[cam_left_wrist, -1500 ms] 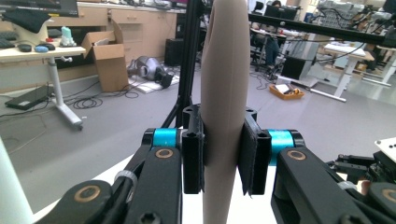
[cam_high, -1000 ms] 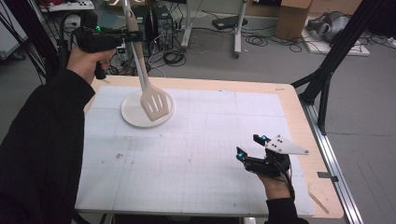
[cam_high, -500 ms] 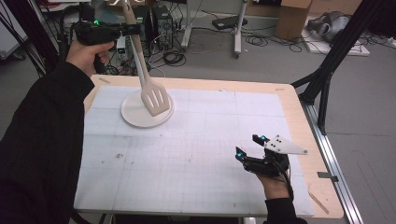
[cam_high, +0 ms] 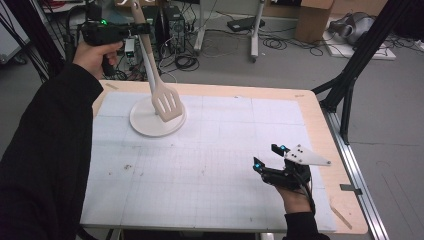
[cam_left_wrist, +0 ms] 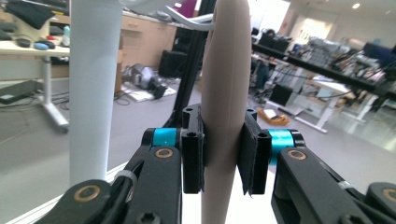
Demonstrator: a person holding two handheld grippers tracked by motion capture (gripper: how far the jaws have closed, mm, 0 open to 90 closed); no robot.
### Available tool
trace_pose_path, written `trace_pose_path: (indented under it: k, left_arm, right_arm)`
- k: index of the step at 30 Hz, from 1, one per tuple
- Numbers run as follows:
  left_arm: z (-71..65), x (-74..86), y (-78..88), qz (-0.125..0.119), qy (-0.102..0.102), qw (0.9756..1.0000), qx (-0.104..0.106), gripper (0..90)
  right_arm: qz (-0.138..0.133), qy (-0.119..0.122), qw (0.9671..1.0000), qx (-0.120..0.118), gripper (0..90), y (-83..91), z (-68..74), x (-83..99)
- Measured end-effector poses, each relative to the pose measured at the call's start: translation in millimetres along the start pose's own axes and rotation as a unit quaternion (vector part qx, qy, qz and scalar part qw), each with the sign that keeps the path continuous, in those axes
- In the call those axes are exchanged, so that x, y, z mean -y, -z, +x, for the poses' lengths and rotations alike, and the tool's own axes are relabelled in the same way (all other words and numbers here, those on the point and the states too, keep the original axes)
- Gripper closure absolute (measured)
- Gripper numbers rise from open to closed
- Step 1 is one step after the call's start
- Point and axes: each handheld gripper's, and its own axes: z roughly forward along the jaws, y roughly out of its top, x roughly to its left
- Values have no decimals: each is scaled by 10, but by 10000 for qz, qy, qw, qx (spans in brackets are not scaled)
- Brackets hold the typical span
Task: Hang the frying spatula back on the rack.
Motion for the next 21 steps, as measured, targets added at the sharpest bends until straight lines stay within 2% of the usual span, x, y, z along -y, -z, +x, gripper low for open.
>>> trace_pose_path:
  k: [6, 11, 17, 21]
  left_arm:
    - [24, 3, -6, -7, 40, 10000, -42, 735]
    - [29, -19, -18, 7, 27, 9997, -229, 735]
    - [31, 0, -70, -11, 132, 9995, -301, 735]
    - [28, 9, -81, -22, 73, 9990, -435, 733]
  right_arm:
    - [-6, -3, 10000, -18, 236, -3, -3, 1]
    - [-12, -10, 10000, -12, 236, -4, -4, 3]
    - [5, -46, 10000, -20, 236, -8, 1, 7]
    - [10, -34, 10000, -42, 237, -14, 2, 10]
